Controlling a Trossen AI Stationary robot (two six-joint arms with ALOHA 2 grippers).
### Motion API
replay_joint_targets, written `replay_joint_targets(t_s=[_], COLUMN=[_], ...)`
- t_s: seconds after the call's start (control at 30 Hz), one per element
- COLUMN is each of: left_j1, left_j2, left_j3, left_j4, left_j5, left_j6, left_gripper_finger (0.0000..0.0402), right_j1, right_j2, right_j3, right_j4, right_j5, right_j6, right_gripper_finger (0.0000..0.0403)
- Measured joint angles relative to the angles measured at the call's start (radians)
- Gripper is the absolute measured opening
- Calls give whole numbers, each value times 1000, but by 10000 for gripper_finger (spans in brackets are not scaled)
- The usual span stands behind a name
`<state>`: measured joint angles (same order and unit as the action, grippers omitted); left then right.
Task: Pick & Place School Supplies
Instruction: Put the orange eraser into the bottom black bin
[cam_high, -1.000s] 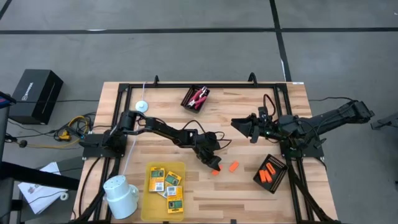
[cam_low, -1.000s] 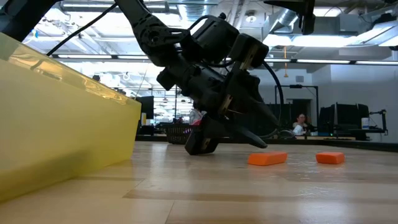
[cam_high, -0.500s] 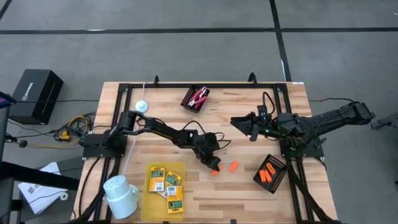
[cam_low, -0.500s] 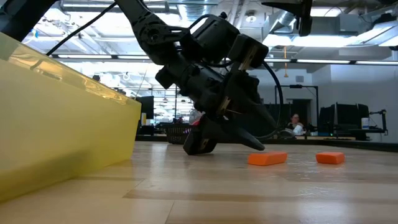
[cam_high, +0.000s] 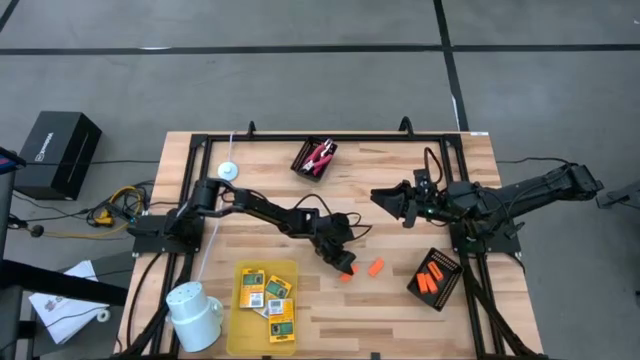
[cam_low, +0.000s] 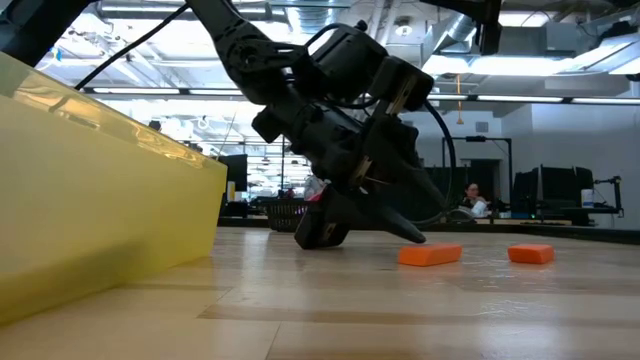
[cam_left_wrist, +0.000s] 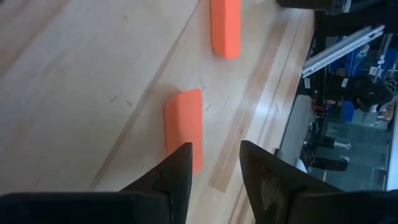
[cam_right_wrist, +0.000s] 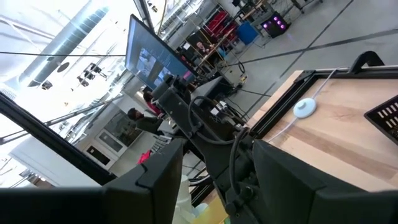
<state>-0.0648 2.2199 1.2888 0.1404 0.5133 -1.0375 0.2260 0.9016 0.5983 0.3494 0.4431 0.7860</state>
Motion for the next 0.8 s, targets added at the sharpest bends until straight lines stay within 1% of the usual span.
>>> replay_joint_targets(t_s=[0.1,0.4,0.8], left_j1=[-6,-9,4], left_j2=[11,16,15], left_j3=[9,12,14], left_j4=[0,-6,-64], left_j5=[19,25,-9], left_j6=[-15,-15,14], left_gripper_finger=[129,129,128], right_j1=[0,0,0], right_j2=[0,0,0], right_j3=[0,0,0], right_j4=[7,11,11], right_j5=[0,0,0], right_j6=[0,0,0], right_gripper_finger=[188,185,188])
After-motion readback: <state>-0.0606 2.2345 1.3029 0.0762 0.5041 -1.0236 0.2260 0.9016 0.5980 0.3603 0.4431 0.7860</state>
